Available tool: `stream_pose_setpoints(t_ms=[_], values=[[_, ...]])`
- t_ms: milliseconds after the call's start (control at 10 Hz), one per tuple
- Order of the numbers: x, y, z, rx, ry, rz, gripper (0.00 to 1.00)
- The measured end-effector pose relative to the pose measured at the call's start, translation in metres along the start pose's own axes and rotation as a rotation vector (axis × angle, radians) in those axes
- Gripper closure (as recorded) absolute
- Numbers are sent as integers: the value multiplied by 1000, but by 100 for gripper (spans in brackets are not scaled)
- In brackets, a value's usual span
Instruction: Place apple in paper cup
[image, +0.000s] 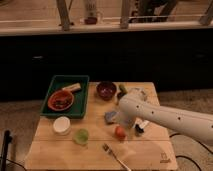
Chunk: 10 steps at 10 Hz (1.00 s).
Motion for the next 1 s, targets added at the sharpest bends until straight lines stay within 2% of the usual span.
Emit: stream_pose_setpoints(t_ms=[700,1000], values=[[7,8,15,29,-41,-7,20],[9,9,21,30,-52,-16,20]])
